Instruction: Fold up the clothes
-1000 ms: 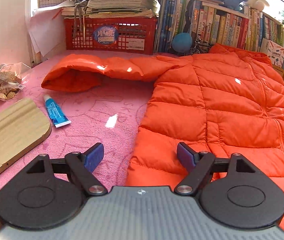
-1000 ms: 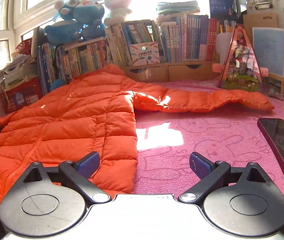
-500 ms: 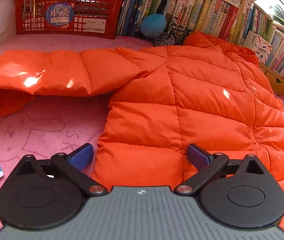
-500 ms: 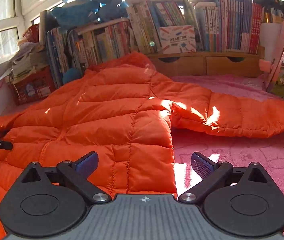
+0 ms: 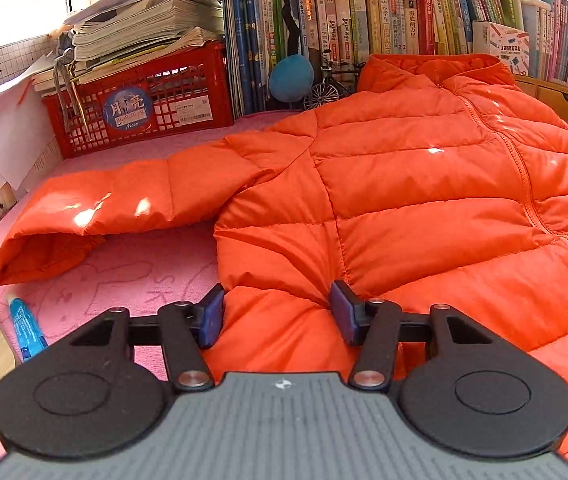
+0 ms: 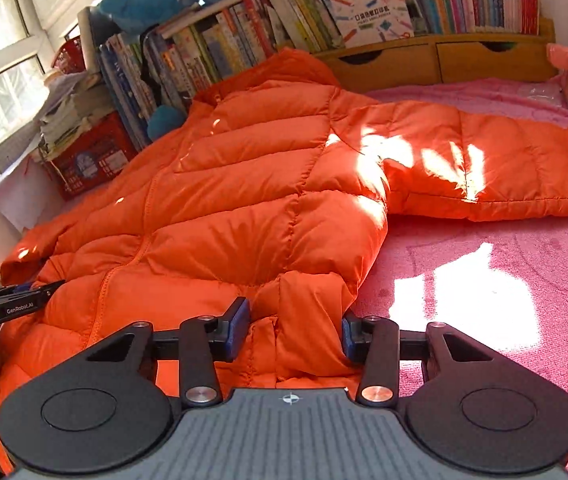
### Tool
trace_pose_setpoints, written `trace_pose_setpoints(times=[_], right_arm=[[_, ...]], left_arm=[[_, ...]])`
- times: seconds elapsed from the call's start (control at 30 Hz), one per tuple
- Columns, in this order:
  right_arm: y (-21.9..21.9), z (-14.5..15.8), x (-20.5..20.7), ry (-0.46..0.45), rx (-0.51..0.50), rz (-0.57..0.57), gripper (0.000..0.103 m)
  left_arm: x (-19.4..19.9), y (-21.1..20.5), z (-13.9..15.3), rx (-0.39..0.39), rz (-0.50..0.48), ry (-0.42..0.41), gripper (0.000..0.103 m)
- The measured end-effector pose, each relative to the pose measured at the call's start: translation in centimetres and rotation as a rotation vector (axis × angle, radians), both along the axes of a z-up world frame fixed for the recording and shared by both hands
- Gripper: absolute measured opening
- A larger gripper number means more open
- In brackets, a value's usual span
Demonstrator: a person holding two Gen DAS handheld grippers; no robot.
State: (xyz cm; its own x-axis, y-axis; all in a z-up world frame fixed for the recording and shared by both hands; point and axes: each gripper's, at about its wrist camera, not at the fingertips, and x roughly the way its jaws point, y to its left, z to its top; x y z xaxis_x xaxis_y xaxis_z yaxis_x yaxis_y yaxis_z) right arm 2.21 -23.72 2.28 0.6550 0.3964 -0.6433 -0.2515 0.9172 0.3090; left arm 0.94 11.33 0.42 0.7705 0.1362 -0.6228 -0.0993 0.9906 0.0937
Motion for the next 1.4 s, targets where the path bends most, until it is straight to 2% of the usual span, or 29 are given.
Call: trace_pose_setpoints(times=[0.1, 0.2, 0.3, 0.33, 0.37, 0.43, 0.53, 0.63, 0.7, 0.77, 0.8, 0.87, 1.0, 1.03, 1.1, 1.13, 1.17, 1.2, 1.3, 1.37, 1.4], right_arm=[[-0.1, 0.6, -1.1, 0.002, -0.038, 0.037, 0.046], [-0.8, 2.2, -1.0, -0.004, -0.068, 0.013, 0.058], [-0.6, 5.7, 1.2, -0.139, -0.137, -0.018, 0.079], [-0.4, 6.9, 2.0, -0.191, -0.162, -0.028, 0.090], [-0.3, 8.0, 2.9, -0.243, -0.188, -0.038, 0.095], [0.8, 9.6, 6.1, -0.311, -0.221, -0.049, 0.097], [2.8, 11.2, 12.1, -0.376, -0.252, -0.062, 0.098], [4.4, 11.4, 18.7, -0.363, -0.227, -0.080, 0.098], [6.5, 10.9, 22.4, -0.358, -0.257, -0.061, 0.099], [9.2, 9.9, 25.7, -0.357, -0.339, -0.026, 0.099], [10.9, 9.2, 27.0, -0.360, -0.398, -0.001, 0.099], [14.1, 7.7, 29.4, -0.362, -0.511, 0.047, 0.099], [18.9, 4.8, 33.1, -0.328, -0.669, 0.134, 0.099], [19.6, 4.1, 33.8, -0.297, -0.686, 0.154, 0.095], [20.8, 2.8, 35.1, -0.237, -0.721, 0.188, 0.056], [21.1, 2.3, 35.2, -0.226, -0.740, 0.177, 0.017], [21.3, 2.3, 34.9, -0.255, -0.754, 0.148, 0.010], [21.4, 2.7, 34.1, -0.329, -0.757, 0.119, 0.009], [21.1, 5.6, 29.1, -0.688, -0.741, -0.036, 0.009], [20.2, 7.7, 23.9, -0.956, -0.655, -0.121, 0.009], [19.7, 8.2, 21.7, -1.056, -0.621, -0.121, 0.009]], left_arm=[[-0.7, 0.4, 0.7, -0.024, -0.002, 0.014, 0.054], [0.1, 1.4, 2.6, -0.105, -0.014, 0.019, 0.053], [2.4, 0.9, 4.9, -0.172, -0.067, -0.015, 0.061], [3.1, 0.3, 5.4, -0.187, -0.090, -0.032, 0.063], [3.9, -0.6, 5.7, -0.192, -0.119, -0.054, 0.063], [5.4, -2.5, 5.7, -0.207, -0.164, -0.070, 0.064], [7.2, -5.0, 4.3, -0.232, -0.221, -0.039, 0.064], [7.8, -6.2, 1.6, -0.204, -0.228, -0.004, 0.068], [7.1, -6.6, 0.6, -0.182, -0.248, -0.031, 0.074], [6.9, -6.9, 0.1, -0.171, -0.269, -0.032, 0.083], [6.9, -7.0, 0.0, -0.172, -0.279, -0.026, 0.085], [7.1, -6.7, -0.3, -0.195, -0.287, -0.015, 0.087], [7.2, -6.4, -0.7, -0.214, -0.294, -0.011, 0.089], [7.2, -6.4, -0.7, -0.215, -0.296, -0.010, 0.089], [7.1, -6.3, -0.8, -0.223, -0.299, -0.011, 0.091], [7.1, -6.2, -0.8, -0.232, -0.301, -0.012, 0.093], [7.1, -6.1, -0.8, -0.241, -0.303, -0.013, 0.093], [7.1, -6.0, -0.8, -0.249, -0.304, -0.014, 0.093], [7.1, -5.6, -0.8, -0.275, -0.308, -0.017, 0.093], [7.1, -5.4, -0.8, -0.284, -0.308, -0.018, 0.093], [7.1, -5.4, -0.8, -0.285, -0.307, -0.019, 0.093]])
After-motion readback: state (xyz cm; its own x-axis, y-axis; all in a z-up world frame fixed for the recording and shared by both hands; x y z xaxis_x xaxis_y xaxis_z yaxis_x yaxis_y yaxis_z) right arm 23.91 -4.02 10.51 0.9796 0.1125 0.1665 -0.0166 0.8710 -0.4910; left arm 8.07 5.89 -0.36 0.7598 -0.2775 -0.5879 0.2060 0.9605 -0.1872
